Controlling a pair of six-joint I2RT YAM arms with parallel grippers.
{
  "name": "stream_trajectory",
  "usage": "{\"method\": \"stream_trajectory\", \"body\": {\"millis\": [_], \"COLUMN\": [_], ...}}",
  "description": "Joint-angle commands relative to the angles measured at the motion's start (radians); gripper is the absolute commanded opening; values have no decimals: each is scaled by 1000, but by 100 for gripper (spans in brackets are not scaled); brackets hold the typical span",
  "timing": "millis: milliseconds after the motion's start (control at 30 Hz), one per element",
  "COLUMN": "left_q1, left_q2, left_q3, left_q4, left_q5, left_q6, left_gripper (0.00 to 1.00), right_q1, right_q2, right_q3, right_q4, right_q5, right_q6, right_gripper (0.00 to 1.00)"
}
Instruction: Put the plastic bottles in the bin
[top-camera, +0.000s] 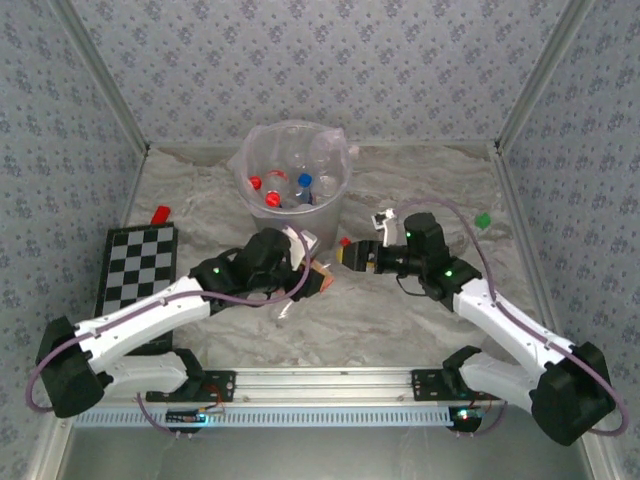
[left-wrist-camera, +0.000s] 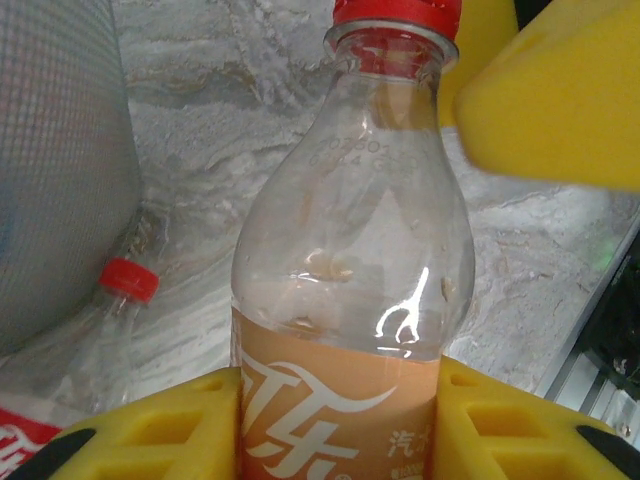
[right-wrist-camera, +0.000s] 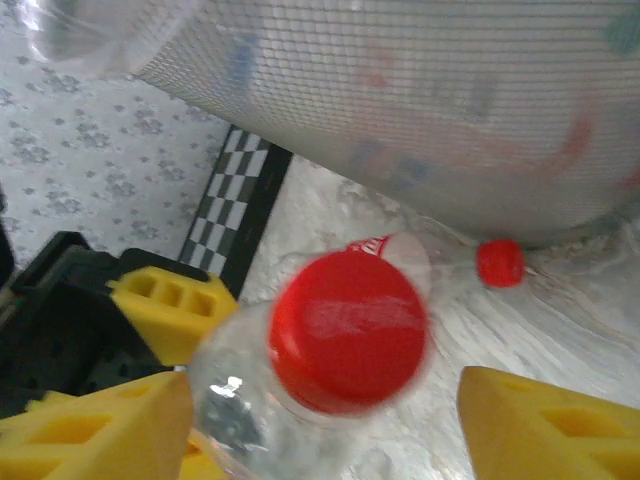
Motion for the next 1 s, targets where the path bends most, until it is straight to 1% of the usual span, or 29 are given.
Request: {"method": "stream_trajectory", "body": {"millis": [0,67,133,167,233,300,400,433,567,600,667,767,833,900,967], "left_q1": [-6,-6,-6,-6,-6,-5,-3,-3,5,15,49,148,221,297,352], "left_q2": [26,40,54,60,67,69,69,68,17,-8,-62,-166,-243,-310,-350], "left_q3": [47,56,67,73,83,86,77,78,75,70,63,45,44,58,79], "left_q4": [75,85,82,79,68,68,81,78,67,58,28,-1,-14,-22,-30], "left_q5": [30,43,48,44,32,18,14,14,20,36,60,133,174,218,239], "left_q6": [31,40,49,52,57,61,66,66,66,69,69,42,18,-8,-28], "left_gripper": [41,41,41,41,40,40,41,43,65,68,71,75,76,76,76], "right_q1": [15,16,15,16,15,14,-1,-9,-77,-102,-149,-194,-198,-193,-178], "right_q2": [18,40,65,74,78,60,6,-13,-106,-125,-149,-156,-144,-116,-85], "right_q3": [45,61,75,82,94,110,131,142,248,290,380,519,588,654,714], "right_q4": [81,69,62,55,26,-25,-116,-153,-343,-392,-463,-477,-426,-347,-282], "right_q5": [15,15,5,-3,-6,19,67,79,125,137,158,169,142,80,26], "right_q6": [-52,-64,-70,-72,-83,-111,-161,-179,-309,-350,-426,-530,-594,-652,-714], "right_gripper": [69,68,60,54,46,38,31,29,25,24,21,18,16,15,15]}}
